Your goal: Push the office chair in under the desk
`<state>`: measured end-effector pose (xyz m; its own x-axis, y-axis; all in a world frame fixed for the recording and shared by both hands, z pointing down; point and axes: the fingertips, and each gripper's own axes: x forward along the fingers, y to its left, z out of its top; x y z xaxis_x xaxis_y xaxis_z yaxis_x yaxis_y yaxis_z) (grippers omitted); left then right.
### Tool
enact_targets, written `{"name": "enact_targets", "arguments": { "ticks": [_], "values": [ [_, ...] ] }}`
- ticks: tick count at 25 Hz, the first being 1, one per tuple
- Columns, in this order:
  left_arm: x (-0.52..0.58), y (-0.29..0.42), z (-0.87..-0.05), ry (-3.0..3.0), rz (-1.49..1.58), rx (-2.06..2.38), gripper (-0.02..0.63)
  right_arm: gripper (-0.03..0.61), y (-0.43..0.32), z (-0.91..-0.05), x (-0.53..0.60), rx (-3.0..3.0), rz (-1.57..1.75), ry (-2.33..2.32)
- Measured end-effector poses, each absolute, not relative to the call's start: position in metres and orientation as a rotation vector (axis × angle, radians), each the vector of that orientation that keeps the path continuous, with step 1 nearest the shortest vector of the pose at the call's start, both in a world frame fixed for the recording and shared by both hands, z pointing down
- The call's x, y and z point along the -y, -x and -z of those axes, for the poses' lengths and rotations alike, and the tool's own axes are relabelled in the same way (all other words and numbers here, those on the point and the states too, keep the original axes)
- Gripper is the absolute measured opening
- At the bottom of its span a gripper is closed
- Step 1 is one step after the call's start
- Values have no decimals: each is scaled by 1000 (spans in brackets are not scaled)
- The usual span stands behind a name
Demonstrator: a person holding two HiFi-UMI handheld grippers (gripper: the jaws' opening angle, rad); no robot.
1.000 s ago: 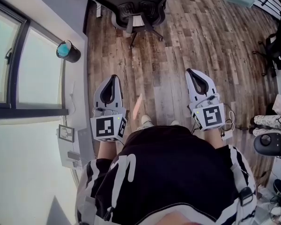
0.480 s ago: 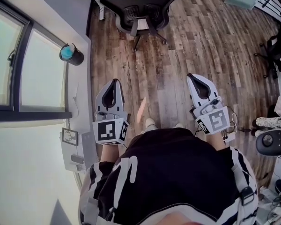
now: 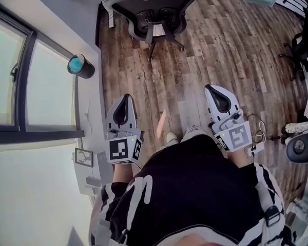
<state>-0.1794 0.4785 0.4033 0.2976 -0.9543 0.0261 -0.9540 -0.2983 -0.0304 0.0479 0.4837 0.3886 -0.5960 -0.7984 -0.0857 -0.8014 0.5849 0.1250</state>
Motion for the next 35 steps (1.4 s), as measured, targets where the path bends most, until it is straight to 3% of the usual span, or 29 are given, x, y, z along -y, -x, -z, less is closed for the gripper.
{"name": "enact_targets", "arguments": {
  "ticks": [35],
  "values": [
    [-365,151,-396,2533,59,-1809,8,11,-79,-395,-368,-2741,-170,1512]
  ]
}}
